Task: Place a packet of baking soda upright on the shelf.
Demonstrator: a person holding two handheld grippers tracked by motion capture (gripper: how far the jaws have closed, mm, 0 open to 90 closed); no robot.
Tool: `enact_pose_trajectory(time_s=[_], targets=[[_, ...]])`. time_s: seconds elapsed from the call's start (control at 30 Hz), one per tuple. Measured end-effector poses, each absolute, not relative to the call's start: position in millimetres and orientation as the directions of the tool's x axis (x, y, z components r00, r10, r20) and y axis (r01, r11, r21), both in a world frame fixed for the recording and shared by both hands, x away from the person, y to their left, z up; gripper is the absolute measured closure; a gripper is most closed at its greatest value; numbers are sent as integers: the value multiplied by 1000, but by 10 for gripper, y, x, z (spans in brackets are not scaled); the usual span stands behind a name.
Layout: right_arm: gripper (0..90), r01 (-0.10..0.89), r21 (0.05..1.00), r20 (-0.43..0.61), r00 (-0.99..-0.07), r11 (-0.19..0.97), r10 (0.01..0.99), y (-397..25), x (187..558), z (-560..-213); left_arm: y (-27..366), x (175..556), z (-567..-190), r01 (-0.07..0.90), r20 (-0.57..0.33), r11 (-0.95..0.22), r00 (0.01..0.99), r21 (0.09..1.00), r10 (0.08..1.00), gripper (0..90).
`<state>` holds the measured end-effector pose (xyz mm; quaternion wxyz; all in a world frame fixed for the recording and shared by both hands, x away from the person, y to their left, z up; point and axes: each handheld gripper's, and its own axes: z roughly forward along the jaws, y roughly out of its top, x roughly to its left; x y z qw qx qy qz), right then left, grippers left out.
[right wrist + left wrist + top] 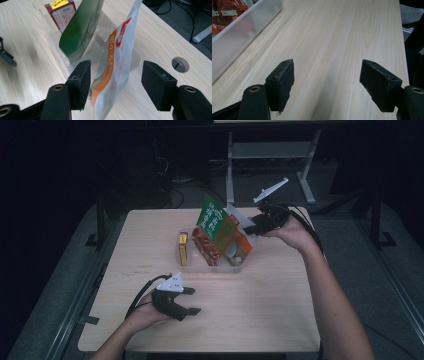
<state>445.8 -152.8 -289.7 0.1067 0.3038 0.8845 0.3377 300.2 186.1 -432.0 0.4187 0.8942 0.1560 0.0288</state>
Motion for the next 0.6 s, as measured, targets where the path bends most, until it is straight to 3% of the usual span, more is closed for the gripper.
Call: enact_pose_trajectory(time_s=[0.37, 0.6], targets=[[375, 476, 675, 26, -778, 563, 627, -1643, 4268, -2879, 1853, 3006, -4334, 259, -86, -606, 950, 752, 299, 262], [332, 459, 695, 17, -780, 554, 626, -1731, 4133, -2961, 1848, 2997, -4338, 251, -77, -619, 953, 744, 293, 211]])
